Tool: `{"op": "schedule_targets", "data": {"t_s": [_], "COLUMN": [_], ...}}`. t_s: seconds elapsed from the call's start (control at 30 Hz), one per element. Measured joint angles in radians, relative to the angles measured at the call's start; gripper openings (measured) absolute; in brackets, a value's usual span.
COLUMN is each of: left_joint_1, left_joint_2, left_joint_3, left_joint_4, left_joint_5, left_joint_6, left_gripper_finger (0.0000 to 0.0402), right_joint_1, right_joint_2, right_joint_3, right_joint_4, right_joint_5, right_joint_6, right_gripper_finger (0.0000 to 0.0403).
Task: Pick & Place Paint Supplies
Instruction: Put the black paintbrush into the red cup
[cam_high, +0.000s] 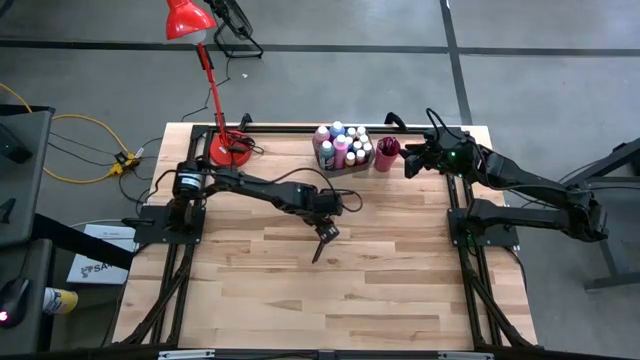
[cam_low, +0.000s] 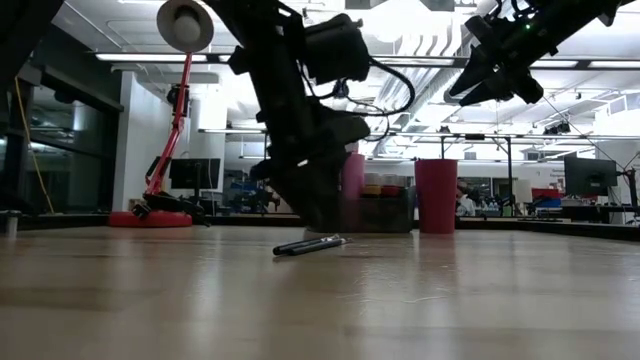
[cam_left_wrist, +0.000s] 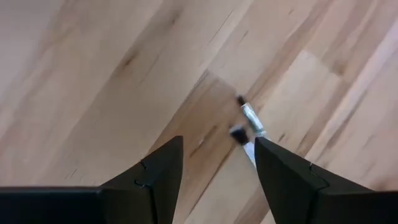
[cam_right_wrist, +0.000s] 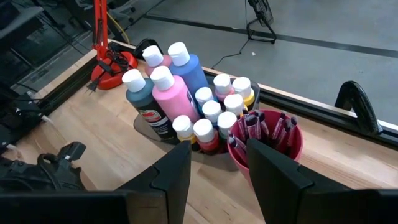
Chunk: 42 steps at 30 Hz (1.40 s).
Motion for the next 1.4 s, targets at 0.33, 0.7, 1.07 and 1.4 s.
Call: {"op": "schedule_targets", "data": {"t_s": [0.33, 0.7, 1.07, 1.4], "left_joint_1": [-0.002, -0.008, -0.012, -0.020], "left_joint_2": [0.004, 0.046, 0.051, 0.056], "left_joint_3": [0.000, 0.002, 0.002, 0.002], "left_joint_4": [-0.001, 0.044, -0.012, -0.044], "left_joint_5": [-0.016, 0.021, -0.012, -0.031], "left_joint_6": [0.000, -0.008, 0.000, 0.001], "left_gripper_finger": [0.0193, 0.0193, 0.0193, 0.0169], "right_joint_1": [0.000, 0.000, 0.000, 0.000], "right_joint_2": [0.000, 0.000, 0.000, 0.000], "right_joint_3": [0.000, 0.000, 0.000, 0.000], "right_joint_4": [0.000, 0.000, -0.006, -0.007], "right_joint_5": [0.000, -0.002, -0.006, -0.005], "right_joint_6": [0.001, 0.001, 0.001, 0.001], "right_gripper_finger": [0.0149, 0.0149, 0.0149, 0.0149]}}
